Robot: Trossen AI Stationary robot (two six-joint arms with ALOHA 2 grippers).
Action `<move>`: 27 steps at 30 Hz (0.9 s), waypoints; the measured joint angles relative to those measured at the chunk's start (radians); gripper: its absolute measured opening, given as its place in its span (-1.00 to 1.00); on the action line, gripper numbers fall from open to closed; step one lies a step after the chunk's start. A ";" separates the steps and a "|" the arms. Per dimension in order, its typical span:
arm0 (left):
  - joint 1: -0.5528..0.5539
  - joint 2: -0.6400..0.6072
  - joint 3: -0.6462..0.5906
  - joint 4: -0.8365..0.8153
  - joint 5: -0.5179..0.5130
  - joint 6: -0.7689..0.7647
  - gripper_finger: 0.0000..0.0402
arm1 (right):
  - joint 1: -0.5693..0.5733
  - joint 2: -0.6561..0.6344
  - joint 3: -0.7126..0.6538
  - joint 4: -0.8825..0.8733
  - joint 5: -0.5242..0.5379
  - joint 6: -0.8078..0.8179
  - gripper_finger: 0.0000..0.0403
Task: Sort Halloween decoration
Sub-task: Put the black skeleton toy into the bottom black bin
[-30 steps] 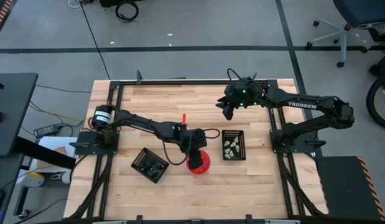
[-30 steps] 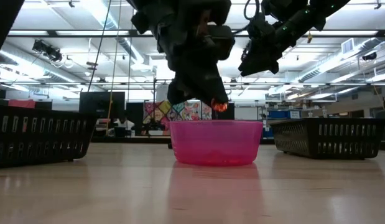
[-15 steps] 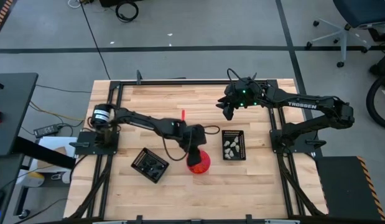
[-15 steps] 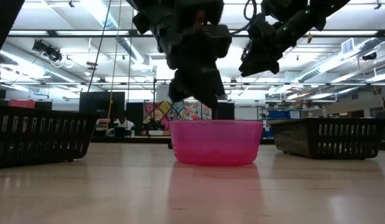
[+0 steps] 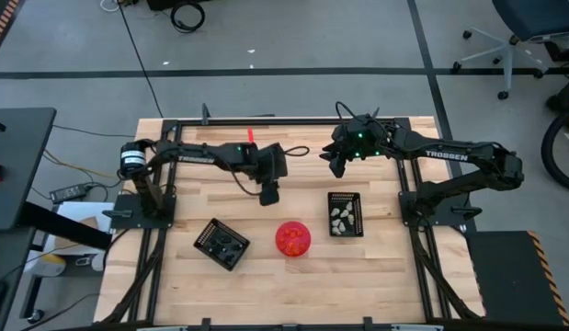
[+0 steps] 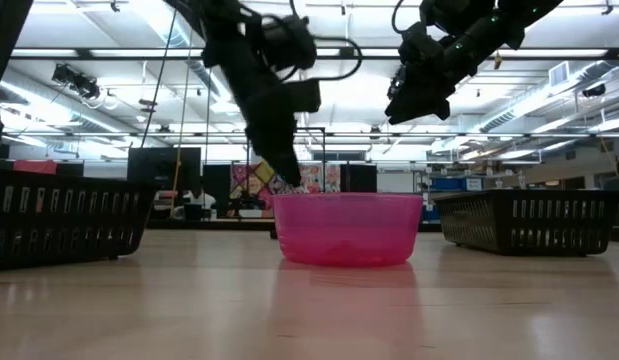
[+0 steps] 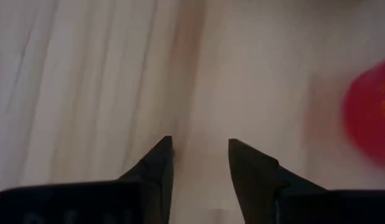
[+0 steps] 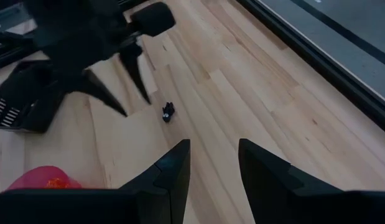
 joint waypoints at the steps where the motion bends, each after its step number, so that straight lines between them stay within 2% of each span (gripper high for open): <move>1: 0.010 0.004 -0.008 0.004 -0.002 0.031 -0.35 | 0.000 0.000 0.000 -0.001 0.001 0.000 -0.31; 7: 0.045 0.008 -0.064 0.011 -0.005 0.140 -0.19 | 0.000 0.000 0.000 0.003 0.024 0.019 -0.31; 11: 0.049 0.008 -0.099 0.059 -0.034 0.173 -0.17 | -0.003 0.000 0.000 0.005 0.034 0.019 -0.31; 23: 0.053 0.085 -0.142 0.212 -0.081 0.160 -0.17 | -0.005 0.000 0.000 0.003 0.056 0.026 -0.31; 27: 0.056 0.122 -0.142 0.198 -0.086 0.136 -0.17 | -0.004 0.000 0.000 -0.004 0.055 0.045 -0.31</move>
